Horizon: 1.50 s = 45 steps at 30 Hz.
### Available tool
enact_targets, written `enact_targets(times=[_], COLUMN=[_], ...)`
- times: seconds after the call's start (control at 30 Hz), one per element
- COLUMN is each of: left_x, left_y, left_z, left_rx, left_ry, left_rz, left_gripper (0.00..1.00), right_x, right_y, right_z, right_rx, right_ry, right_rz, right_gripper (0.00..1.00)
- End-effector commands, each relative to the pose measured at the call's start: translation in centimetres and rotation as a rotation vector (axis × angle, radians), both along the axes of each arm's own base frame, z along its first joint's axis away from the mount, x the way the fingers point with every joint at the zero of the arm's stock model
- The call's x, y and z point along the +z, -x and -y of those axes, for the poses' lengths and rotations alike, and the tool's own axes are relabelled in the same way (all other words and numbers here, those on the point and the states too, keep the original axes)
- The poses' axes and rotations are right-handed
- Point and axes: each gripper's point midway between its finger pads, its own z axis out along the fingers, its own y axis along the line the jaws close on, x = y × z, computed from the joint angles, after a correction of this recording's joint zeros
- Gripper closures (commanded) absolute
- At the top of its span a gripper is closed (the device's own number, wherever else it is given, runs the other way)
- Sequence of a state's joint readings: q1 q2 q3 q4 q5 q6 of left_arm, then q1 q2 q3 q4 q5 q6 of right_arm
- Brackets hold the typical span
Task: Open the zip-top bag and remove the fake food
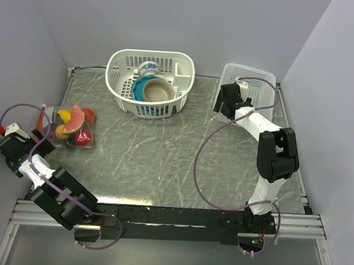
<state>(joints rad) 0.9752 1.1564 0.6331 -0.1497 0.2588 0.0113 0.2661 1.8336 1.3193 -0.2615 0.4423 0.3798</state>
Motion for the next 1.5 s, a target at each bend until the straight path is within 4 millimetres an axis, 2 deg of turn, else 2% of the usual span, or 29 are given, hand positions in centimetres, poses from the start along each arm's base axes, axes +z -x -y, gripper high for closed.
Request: enact_targets(times=[0.0,0.13,0.23,0.3,0.33,0.37,0.4,0.43,0.5,0.53,0.57,0.6,0.67,0.7,0.73,0.77,0.83,0.87,0.93,0.97,1.0,1.03,1.13,1.17,1.27,1.33,1.37,1.4,1.47], left_x=[1.8,2.1,2.8,2.7,2.4,2.4,2.2,2.3,2.1,2.0,2.1,2.3,2.8,4.1,4.8,5.7,8.8,10.2,14.4,15.2,15.4,17.2,18.4,18.8,18.8,19.8,20.3,20.8,22.5], left_y=[-1.6,-3.4,-5.2,-6.3,-6.6,-6.9,-7.2,-7.5,-7.9,-7.9,-8.0,-8.1,-8.0,-8.0,-8.1,-7.9,-8.1,-8.0,-8.1,-8.0,-7.6,-7.5,-6.8,-6.6,-4.9,-3.7,-3.3,-3.1,-1.9], left_z=[-2.0,-1.3,-1.3,-0.8,-0.8,-0.6,-0.5,-0.5,-0.2,0.0,0.1,0.5,1.3,1.9,3.0,3.9,6.2,7.4,9.4,10.4,11.6,12.5,15.7,17.2,20.3,22.5,23.4,24.1,26.2], left_rx=[0.0,-0.028,-0.056,-0.085,-0.092,-0.101,-0.11,-0.118,-0.134,-0.143,-0.15,-0.166,-0.196,-0.217,-0.259,-0.283,-0.368,-0.399,-0.477,-0.508,-0.537,-0.574,-0.706,-0.775,-0.905,-1.009,-1.056,-1.123,-1.199], left_ry=[-0.061,-0.006,-0.028,-0.028,-0.026,-0.026,-0.028,-0.037,-0.034,-0.033,-0.033,-0.03,-0.019,-0.037,-0.023,-0.009,-0.021,-0.006,-0.03,-0.013,0.022,0.021,0.104,0.15,0.274,0.332,0.343,0.324,0.34], left_rz=[0.075,0.141,0.161,0.158,0.156,0.157,0.155,0.161,0.154,0.149,0.149,0.153,0.154,0.175,0.187,0.192,0.247,0.256,0.328,0.334,0.323,0.337,0.318,0.329,0.274,0.26,0.259,0.272,0.269], left_gripper=[0.03,0.01,0.13,0.3,0.37,0.51,0.58,0.73,0.85,0.94,0.97,0.99,0.99,0.99,0.99,0.99,0.99,0.99,0.99,0.99,0.99,0.99,0.99,0.99,0.99,0.99,0.99,0.99,0.99], right_x=[1.0,0.8,0.1,0.8,0.1,0.1,0.9,0.5,1.7,1.6,2.6,2.8,3.1,4.0,3.9,4.5,3.9,4.2,2.9,2.8,1.6,1.1,-0.5,-0.2,2.6,6.7,8.4,11.2,13.5], right_y=[0.5,1.6,3.3,4.1,5.1,5.5,5.9,6.7,7.4,8.0,8.4,8.9,10.1,10.7,11.5,12.4,13.8,14.7,16.1,16.7,17.7,18.2,19.9,20.0,19.1,17.6,17.0,16.1,14.4], right_z=[-0.8,-1.3,-1.6,-1.9,-2.2,-2.2,-2.4,-2.6,-3.0,-3.3,-3.7,-4.0,-5.5,-5.9,-6.3,-7.7,-8.6,-9.7,-9.8,-10.1,-10.1,-10.2,-9.7,-9.5,-8.3,-8.3,-8.1,-8.4,-7.2], right_rx=[0.014,0.016,0.022,0.024,0.031,0.031,0.029,0.038,0.042,0.05,0.057,0.066,0.108,0.122,0.135,0.17,0.188,0.208,0.208,0.201,0.205,0.206,0.185,0.18,0.166,0.163,0.179,0.175,0.148], right_ry=[-0.038,-0.054,-0.049,-0.062,-0.058,-0.061,-0.079,-0.08,-0.101,-0.101,-0.118,-0.122,-0.136,-0.146,-0.148,-0.172,-0.187,-0.218,-0.227,-0.25,-0.246,-0.252,-0.247,-0.245,-0.191,-0.183,-0.156,-0.171,-0.145], right_rz=[0.033,0.023,0.006,0.03,0.017,0.023,0.049,0.041,0.073,0.071,0.097,0.098,0.105,0.128,0.123,0.139,0.128,0.135,0.108,0.108,0.077,0.065,0.03,0.042,0.124,0.222,0.257,0.313,0.352], right_gripper=[0.05,0.12,0.17,0.19,0.19,0.2,0.21,0.23,0.25,0.28,0.3,0.32,0.35,0.35,0.37,0.38,0.42,0.43,0.44,0.45,0.46,0.47,0.48,0.47,0.35,0.25,0.23,0.21,0.2])
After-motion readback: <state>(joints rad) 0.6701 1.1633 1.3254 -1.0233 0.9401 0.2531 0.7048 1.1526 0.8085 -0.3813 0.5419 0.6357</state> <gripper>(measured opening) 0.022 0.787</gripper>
